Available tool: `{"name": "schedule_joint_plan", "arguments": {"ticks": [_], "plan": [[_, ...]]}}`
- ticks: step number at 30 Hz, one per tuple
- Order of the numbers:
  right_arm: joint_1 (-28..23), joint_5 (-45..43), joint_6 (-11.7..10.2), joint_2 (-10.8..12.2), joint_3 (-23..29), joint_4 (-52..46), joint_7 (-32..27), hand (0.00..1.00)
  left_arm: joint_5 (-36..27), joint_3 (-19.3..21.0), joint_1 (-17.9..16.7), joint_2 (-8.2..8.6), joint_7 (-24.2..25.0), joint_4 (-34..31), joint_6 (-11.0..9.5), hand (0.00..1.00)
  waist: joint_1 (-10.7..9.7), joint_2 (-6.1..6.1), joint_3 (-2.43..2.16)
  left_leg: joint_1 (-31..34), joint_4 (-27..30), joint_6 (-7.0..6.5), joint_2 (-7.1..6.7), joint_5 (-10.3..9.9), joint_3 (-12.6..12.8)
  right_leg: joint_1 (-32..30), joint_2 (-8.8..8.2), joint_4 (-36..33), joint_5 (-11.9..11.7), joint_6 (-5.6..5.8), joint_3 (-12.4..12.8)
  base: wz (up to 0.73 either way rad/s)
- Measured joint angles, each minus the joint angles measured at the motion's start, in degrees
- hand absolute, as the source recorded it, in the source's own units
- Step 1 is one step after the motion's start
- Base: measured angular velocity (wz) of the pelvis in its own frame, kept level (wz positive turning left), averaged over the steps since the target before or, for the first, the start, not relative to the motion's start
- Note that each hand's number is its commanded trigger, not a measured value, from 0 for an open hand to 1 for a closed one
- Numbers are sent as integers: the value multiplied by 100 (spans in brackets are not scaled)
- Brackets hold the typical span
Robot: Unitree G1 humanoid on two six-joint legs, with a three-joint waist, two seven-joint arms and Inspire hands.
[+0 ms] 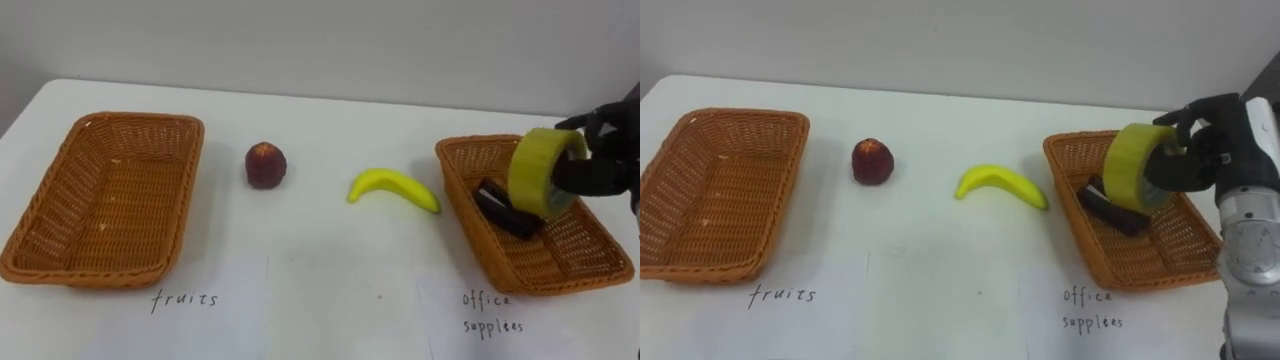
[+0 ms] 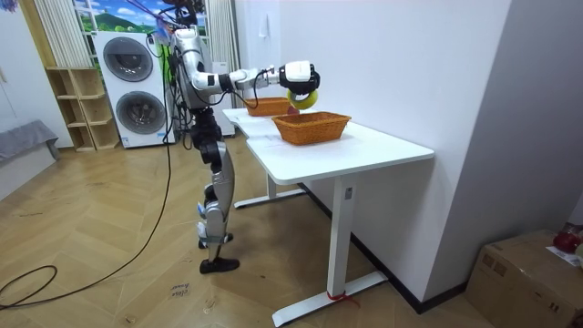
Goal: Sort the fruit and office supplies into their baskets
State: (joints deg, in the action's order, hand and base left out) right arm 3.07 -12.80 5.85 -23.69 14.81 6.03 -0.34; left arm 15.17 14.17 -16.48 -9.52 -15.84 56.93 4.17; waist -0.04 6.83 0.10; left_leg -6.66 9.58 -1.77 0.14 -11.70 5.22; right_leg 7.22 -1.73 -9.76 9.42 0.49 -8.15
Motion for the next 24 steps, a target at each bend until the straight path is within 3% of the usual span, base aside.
{"name": "schedule_joint_plan", "arguments": {"ticks": [16, 24], "plan": [[-8, -204, 0, 0, 0, 72, 211, 100, 10, -83, -25, -11, 259, 41, 2, 0, -16, 24, -15, 8, -6, 0, 7, 0, 61, -46, 4, -4, 0, 0, 13, 0], [-101, -406, 0, 0, 0, 71, 359, 100, 10, -83, 30, -16, 319, 40, 2, 0, -11, 20, -44, 6, -6, 0, 7, 0, 67, -44, 3, -5, 0, 0, 13, 0]]}}
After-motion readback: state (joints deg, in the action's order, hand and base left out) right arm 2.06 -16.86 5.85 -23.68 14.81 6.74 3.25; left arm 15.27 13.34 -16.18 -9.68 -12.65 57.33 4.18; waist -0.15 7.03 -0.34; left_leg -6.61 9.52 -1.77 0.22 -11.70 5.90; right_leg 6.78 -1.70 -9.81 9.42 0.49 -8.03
